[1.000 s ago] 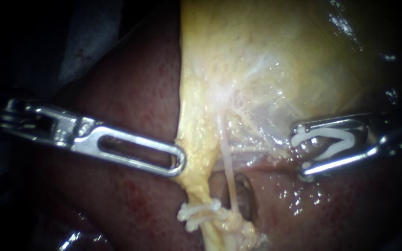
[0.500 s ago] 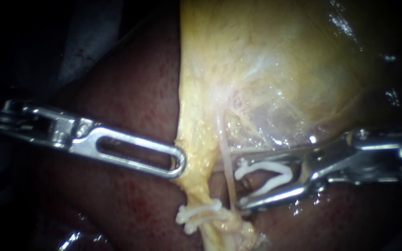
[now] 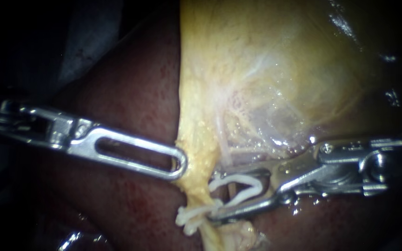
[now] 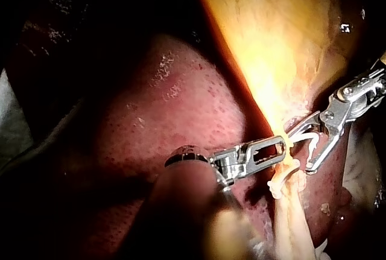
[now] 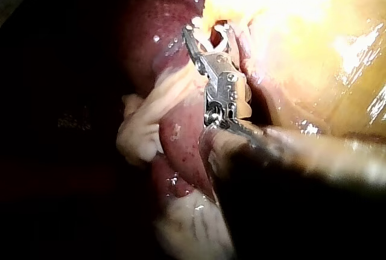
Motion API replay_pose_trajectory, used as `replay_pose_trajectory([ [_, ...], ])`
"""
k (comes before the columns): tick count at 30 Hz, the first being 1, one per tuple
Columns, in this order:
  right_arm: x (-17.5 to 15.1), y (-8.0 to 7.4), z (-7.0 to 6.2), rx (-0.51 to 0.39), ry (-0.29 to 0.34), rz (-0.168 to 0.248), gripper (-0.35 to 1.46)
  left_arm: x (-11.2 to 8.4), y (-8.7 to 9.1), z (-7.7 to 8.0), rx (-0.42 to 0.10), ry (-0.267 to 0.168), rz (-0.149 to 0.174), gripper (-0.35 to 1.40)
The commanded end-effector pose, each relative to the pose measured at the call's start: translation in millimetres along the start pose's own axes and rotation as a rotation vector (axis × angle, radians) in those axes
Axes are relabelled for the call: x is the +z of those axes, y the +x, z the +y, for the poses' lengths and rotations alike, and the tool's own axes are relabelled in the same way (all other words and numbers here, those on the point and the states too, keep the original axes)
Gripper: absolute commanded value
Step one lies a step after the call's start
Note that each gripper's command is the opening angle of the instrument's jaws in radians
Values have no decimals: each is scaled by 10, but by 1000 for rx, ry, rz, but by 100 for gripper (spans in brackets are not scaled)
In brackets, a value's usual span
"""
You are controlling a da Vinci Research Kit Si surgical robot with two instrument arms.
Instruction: Clipping third clip left tube
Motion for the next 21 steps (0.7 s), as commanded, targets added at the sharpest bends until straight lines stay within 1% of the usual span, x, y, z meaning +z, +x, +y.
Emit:
replay_pose_trajectory([
  [1,1,1,2,0,-2,1,51,0,0,0,1,-1,0,-35],
  [6,13,11,7,4,4,-4,51,2,0,-1,0,-1,-1,-35],
  [11,27,18,8,0,14,-12,51,2,0,-2,0,-2,-2,-35],
  [16,37,22,8,-7,27,-22,51,4,0,-2,0,-2,-2,-35],
  [21,44,24,9,-7,24,-22,51,6,0,-3,0,-3,-3,-35],
])
